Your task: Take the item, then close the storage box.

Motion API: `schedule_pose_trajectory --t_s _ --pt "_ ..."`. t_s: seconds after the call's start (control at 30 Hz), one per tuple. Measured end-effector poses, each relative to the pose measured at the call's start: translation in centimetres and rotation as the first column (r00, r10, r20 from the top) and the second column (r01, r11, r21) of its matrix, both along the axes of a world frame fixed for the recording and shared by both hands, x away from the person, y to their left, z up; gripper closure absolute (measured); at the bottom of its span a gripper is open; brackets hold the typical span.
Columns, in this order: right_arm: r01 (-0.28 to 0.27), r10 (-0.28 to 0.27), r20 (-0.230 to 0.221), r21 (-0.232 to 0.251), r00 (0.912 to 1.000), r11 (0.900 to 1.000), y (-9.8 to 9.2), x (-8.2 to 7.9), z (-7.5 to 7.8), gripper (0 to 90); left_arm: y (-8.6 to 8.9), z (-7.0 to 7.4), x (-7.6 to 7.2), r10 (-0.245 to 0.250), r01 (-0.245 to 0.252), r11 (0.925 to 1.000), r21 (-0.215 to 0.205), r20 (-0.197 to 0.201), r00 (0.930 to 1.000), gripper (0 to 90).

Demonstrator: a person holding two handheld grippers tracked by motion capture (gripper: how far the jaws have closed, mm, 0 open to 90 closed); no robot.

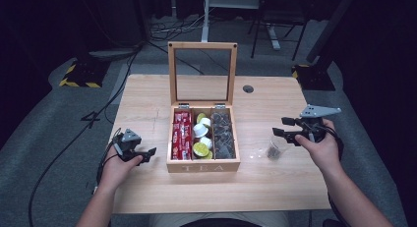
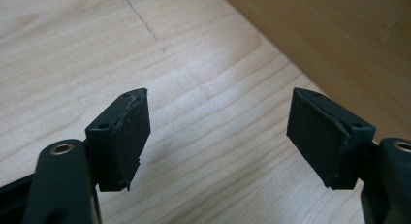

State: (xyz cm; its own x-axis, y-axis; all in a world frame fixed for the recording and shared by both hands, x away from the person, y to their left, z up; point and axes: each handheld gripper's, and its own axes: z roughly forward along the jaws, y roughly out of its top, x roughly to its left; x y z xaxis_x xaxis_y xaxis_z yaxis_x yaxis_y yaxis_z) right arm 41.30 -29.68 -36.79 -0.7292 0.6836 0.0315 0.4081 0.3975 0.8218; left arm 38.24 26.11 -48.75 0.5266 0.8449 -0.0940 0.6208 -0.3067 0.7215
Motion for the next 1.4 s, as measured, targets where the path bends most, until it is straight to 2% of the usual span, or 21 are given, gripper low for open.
schedule_pose_trajectory --t_s 0.1,0.43,0.53,0.83,1.07,1.27,1.4 --pt "-0.005 0.005 0.011 0.013 0.9999 1.0 0.5 0.2 0.6 38.4 0.0 0.5 -0.1 -0.001 0.001 0.9998 -0.02 0.014 0.9999 24.6" --pt "-0.016 0.013 0.06 0.056 0.9981 0.998 1.8 1.5 2.7 36.6 0.1 0.3 0.0 -0.006 0.006 1.0 0.003 0.004 1.0 25.0" --pt "-0.02 0.015 0.067 0.072 0.9976 0.997 2.4 2.4 3.3 36.3 0.1 0.2 -0.2 -0.006 0.006 0.9999 0.008 0.001 1.0 25.1" --pt "-0.038 0.032 0.104 0.059 0.994 0.998 5.1 6.3 4.6 36.2 0.6 -0.4 -1.6 0.0 0.0 0.9992 0.04 -0.018 0.9998 24.6" --pt "-0.048 0.043 0.116 0.044 0.9924 0.998 7.1 9.5 5.1 38.0 0.8 -0.6 -2.9 0.008 -0.006 0.9982 0.059 -0.03 0.9995 24.0" --pt "-0.043 0.037 0.117 0.049 0.9924 0.998 8.8 12.7 5.6 37.4 1.3 -0.9 -3.6 0.03 -0.028 0.9977 0.062 -0.039 0.9988 23.8" --pt "-0.044 0.035 0.129 0.061 0.991 0.997 9.8 14.2 5.6 35.4 1.7 -1.2 -3.8 0.034 -0.031 0.9971 0.07 -0.036 0.9988 23.5"
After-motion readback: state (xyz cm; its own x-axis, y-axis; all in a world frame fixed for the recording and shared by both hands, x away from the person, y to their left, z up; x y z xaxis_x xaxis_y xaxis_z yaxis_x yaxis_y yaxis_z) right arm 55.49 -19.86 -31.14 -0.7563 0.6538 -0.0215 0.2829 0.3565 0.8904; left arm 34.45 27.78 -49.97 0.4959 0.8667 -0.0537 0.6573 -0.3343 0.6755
